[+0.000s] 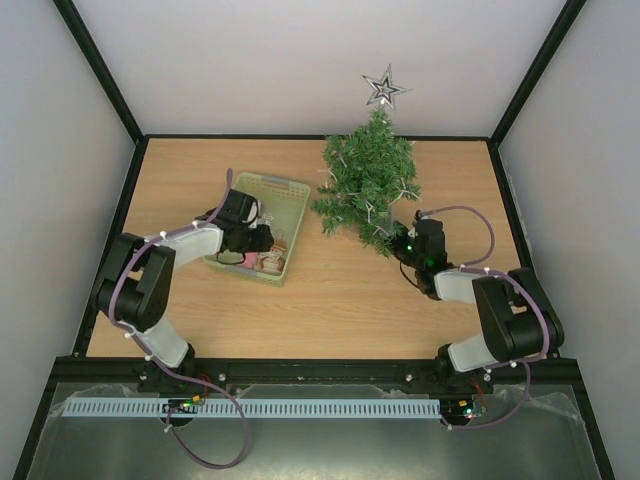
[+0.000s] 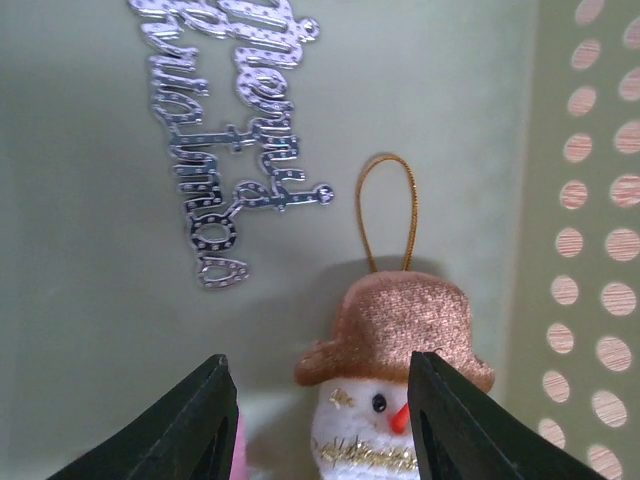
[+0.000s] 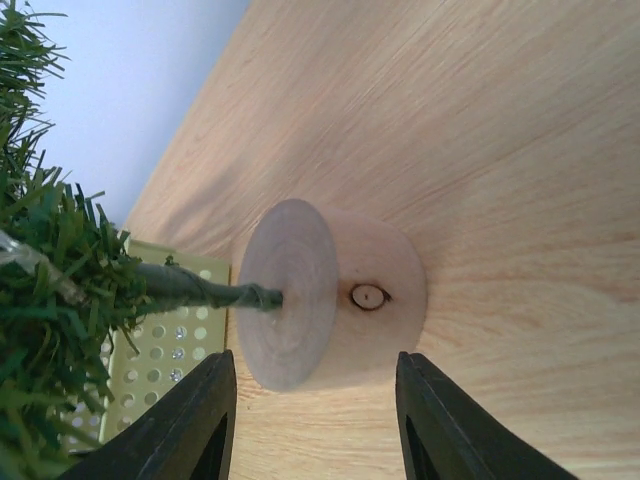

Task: Decorate the small christmas tree
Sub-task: Pick up the decoration item from the storage box.

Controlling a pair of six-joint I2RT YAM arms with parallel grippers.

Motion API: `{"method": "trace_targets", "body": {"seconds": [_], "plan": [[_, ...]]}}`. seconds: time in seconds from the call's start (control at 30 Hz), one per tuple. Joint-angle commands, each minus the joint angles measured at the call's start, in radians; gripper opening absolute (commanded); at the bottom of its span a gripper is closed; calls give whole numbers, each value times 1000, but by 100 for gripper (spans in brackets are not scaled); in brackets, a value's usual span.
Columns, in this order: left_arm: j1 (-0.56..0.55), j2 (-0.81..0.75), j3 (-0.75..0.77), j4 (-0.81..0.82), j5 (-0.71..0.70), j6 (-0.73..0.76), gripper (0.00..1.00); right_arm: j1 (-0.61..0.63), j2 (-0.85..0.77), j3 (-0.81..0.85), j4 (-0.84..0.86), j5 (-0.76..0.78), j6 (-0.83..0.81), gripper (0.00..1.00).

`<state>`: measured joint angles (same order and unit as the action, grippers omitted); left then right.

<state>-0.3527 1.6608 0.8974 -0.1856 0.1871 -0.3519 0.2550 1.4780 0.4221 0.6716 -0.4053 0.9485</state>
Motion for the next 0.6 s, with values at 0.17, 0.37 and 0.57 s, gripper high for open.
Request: {"method": "trace_targets", "body": {"seconds": [0.17, 0.37, 0.57], "plan": [[6, 70, 11, 71, 67, 3, 48, -2, -109, -67, -72, 64, -8, 43], [6, 72, 9, 74, 86, 13, 28, -2, -186, -74, -139, 87, -37, 43], [5, -6, 10, 62, 72, 26, 4, -2, -351, -89, -334, 136, -94, 43]]}}
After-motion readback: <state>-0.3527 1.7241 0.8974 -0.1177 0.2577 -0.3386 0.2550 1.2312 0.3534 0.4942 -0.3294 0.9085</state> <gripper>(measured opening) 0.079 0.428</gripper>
